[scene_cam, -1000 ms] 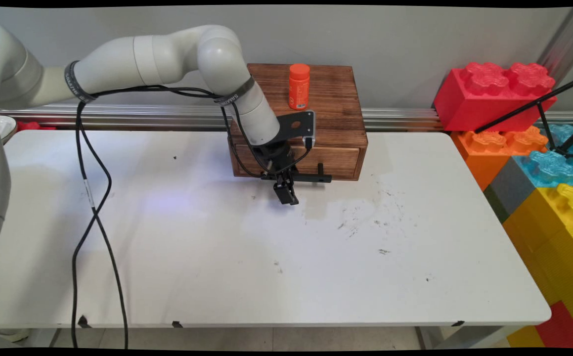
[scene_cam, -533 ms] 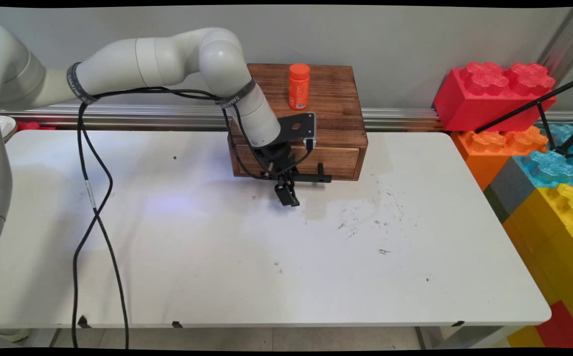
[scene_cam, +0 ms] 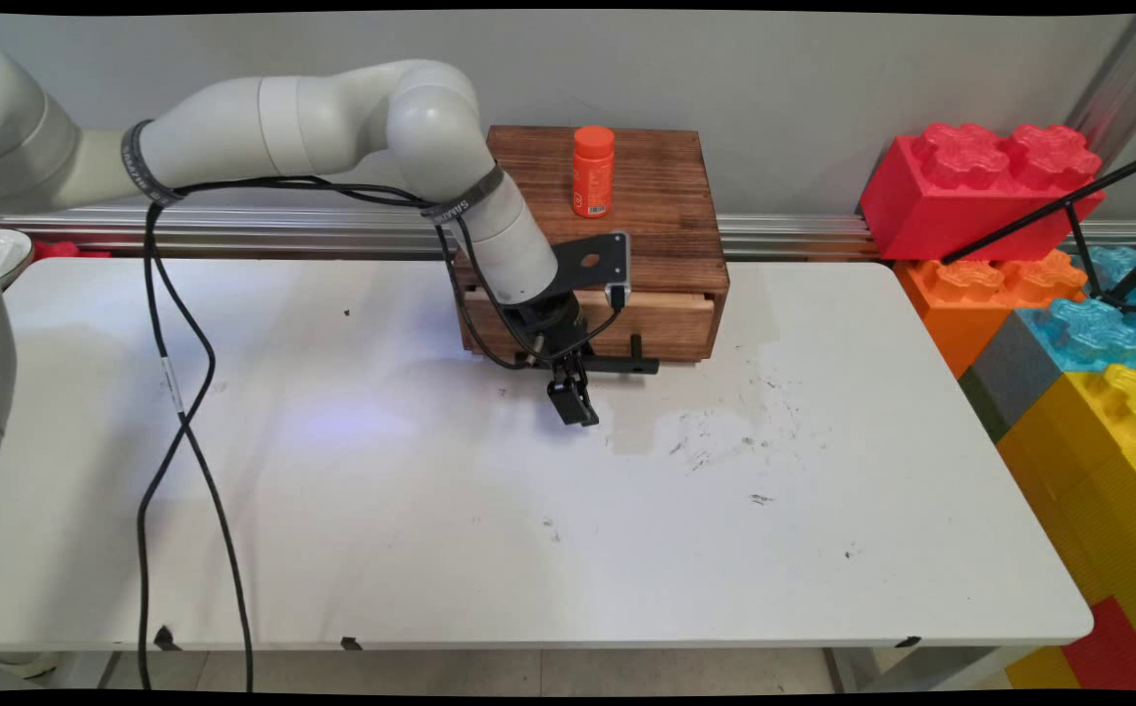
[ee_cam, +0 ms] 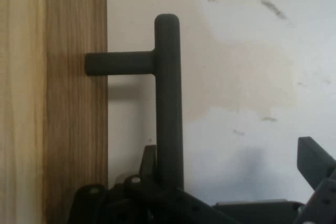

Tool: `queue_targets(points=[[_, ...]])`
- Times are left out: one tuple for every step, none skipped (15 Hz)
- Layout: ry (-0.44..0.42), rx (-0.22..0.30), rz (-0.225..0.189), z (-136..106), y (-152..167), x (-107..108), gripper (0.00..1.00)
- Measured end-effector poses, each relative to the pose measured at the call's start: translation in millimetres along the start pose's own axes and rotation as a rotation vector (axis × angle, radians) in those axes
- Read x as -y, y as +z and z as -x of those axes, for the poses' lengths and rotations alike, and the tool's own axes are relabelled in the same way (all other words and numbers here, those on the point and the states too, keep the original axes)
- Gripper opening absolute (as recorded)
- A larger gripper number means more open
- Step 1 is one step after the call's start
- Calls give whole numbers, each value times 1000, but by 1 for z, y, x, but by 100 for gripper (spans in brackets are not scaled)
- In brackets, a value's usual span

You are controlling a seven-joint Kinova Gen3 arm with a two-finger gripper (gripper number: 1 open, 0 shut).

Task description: Open the drawer

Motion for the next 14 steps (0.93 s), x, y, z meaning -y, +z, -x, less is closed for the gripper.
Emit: queue_targets(points=[[-2, -2, 4, 0, -1, -4, 100], [-4, -3, 7, 0, -1, -6, 100], [-7, -5, 10, 1, -2, -10, 100], [-9, -6, 13, 1, -3, -13, 100], [-10, -8, 15, 1, -3, -16, 100], [-13, -11, 18, 1, -4, -20, 100], [-16, -14, 21, 2, -5, -24, 100], [-20, -18, 23, 2, -6, -28, 100], [-26, -23, 26, 2, -7, -33, 100], [-31, -26, 29, 3, -7, -38, 100], [-39, -30, 32, 3, -8, -43, 100], [-46, -33, 35, 4, -9, -48, 100], [-52, -37, 39, 4, -10, -54, 100], [-56, -39, 42, 5, -10, -58, 100]])
